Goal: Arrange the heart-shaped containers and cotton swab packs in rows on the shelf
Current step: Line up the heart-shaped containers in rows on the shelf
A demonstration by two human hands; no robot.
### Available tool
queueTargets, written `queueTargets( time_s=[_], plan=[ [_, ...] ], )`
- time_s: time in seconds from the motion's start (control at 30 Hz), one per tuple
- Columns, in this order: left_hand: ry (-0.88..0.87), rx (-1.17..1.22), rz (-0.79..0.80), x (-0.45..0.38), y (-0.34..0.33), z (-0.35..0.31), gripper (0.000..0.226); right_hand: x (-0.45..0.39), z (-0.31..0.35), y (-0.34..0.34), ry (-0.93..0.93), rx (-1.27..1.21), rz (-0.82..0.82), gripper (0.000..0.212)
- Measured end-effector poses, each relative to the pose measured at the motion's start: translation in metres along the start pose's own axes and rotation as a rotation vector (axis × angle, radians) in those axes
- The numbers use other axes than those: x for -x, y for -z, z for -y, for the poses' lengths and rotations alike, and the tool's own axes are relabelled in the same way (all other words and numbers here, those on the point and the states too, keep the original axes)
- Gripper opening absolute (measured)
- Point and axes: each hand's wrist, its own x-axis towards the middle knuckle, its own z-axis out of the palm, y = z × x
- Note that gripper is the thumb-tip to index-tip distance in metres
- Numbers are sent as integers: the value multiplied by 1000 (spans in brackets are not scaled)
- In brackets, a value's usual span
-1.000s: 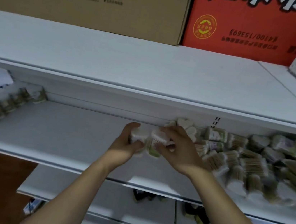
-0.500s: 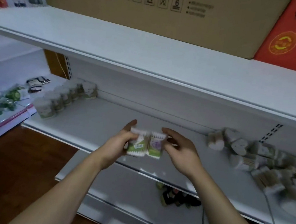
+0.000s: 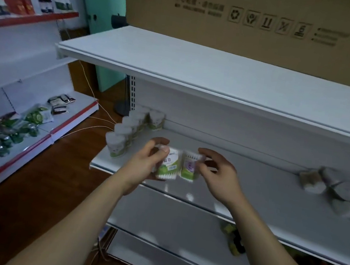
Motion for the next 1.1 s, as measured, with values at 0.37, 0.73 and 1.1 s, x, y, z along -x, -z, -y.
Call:
queueTargets(
  time_s=[0.37,0.73,1.1],
  plan=[
    [-147,-224,-209,-39,84,-21,31,-100,-20,-114,122,204,13,35],
    [-57,-145,-197,-67,140,-18,18,-136,-26,-183,94,433,-11,32],
    [-24,-174,-75,-94,172,-6,33,-138,-33,-181,185,586,-25,65]
  ],
)
